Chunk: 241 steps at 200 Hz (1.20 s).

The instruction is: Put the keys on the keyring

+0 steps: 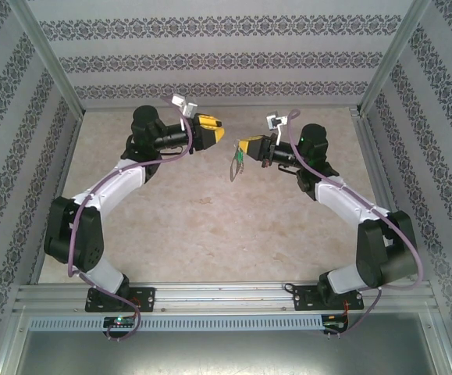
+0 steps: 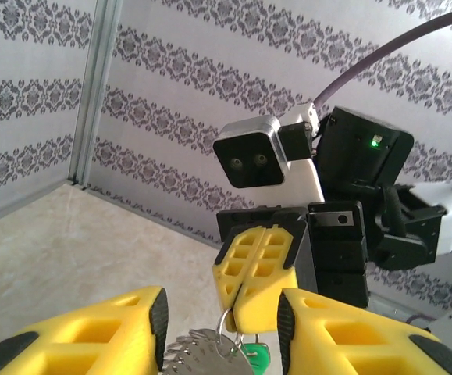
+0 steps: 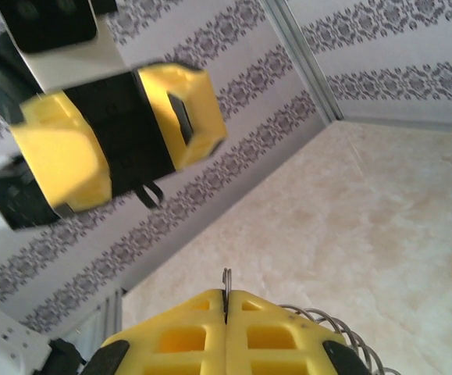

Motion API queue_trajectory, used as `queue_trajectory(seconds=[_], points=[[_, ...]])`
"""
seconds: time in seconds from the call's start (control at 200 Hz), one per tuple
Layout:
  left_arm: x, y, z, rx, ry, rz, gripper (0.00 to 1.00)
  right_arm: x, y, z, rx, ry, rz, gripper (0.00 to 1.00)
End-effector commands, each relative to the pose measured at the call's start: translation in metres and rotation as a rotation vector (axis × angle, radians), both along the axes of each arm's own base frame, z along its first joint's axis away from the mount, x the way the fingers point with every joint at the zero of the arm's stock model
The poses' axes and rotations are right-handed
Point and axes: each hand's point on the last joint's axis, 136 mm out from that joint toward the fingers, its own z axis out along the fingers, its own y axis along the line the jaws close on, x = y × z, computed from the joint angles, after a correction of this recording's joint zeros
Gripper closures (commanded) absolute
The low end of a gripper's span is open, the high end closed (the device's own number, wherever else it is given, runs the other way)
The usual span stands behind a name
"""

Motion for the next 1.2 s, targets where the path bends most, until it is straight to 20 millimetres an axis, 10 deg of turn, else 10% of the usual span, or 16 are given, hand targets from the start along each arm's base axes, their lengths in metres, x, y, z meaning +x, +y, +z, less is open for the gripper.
queue_trajectory(seconds=[0.0,1.199], points=[[-0.013,0.001,-0.016,0.123,0.012,-0.064,0.57,-0.006,-0.005,0.012,-0.119,-0.148,-0.018,1.00],[-0.039,-0.038,-0.053,0.274,0.114,-0.299,0.62,-0.030,0.016,0.007,-0.154,-0.118,0.176,1.00]])
